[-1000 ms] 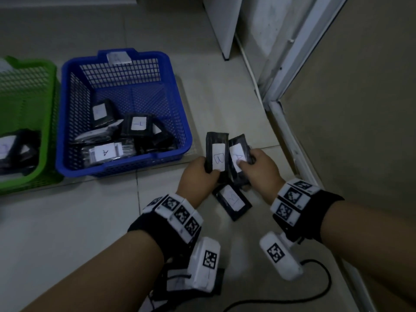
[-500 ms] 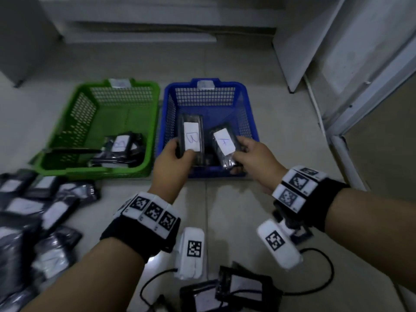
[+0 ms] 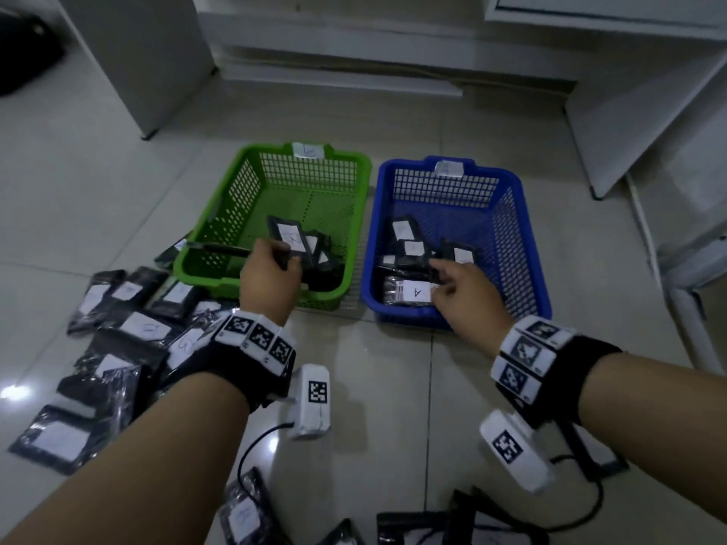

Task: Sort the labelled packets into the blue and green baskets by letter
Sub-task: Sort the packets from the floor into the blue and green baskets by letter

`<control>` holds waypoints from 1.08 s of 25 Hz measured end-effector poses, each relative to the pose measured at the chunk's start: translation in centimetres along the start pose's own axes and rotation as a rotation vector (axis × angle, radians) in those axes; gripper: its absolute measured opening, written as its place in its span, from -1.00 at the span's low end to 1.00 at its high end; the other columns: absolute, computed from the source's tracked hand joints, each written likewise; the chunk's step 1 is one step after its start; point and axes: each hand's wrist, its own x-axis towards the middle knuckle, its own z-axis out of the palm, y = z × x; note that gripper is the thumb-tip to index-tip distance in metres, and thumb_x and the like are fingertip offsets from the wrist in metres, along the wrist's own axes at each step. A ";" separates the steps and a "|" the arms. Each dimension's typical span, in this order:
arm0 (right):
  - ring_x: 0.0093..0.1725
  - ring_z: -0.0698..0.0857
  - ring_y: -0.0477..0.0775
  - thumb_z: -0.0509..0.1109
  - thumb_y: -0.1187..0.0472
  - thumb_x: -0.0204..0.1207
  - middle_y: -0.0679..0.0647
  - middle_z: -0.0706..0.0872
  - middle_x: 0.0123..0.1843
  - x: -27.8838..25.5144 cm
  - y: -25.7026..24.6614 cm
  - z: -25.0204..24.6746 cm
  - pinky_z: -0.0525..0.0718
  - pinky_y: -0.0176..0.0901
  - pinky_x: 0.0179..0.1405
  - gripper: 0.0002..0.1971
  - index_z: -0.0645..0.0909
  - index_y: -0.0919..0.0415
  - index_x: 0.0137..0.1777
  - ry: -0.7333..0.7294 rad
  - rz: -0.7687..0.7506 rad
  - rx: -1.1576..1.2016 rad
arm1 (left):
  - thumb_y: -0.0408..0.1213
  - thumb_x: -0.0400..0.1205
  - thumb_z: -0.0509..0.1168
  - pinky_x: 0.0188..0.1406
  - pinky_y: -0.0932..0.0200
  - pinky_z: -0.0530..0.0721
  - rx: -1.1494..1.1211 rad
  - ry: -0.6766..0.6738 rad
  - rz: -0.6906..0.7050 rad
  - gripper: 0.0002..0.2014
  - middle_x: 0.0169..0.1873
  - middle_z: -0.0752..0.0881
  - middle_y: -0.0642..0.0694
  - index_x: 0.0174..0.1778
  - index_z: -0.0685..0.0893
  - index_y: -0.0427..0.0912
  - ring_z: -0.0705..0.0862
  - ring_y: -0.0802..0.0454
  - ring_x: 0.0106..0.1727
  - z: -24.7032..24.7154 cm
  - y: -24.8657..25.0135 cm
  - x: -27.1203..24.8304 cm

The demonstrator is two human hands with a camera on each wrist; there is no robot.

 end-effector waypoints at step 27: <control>0.31 0.49 0.38 0.49 0.13 0.39 0.38 0.51 0.31 -10.5 23.3 -9.8 0.54 0.13 0.26 -0.23 0.26 0.15 0.58 0.115 0.528 -0.274 | -0.11 0.52 0.39 0.39 -0.06 0.43 0.410 -1.056 0.815 -0.31 0.51 0.38 -0.12 0.56 0.29 -0.10 0.39 -0.16 0.45 24.4 10.3 -22.2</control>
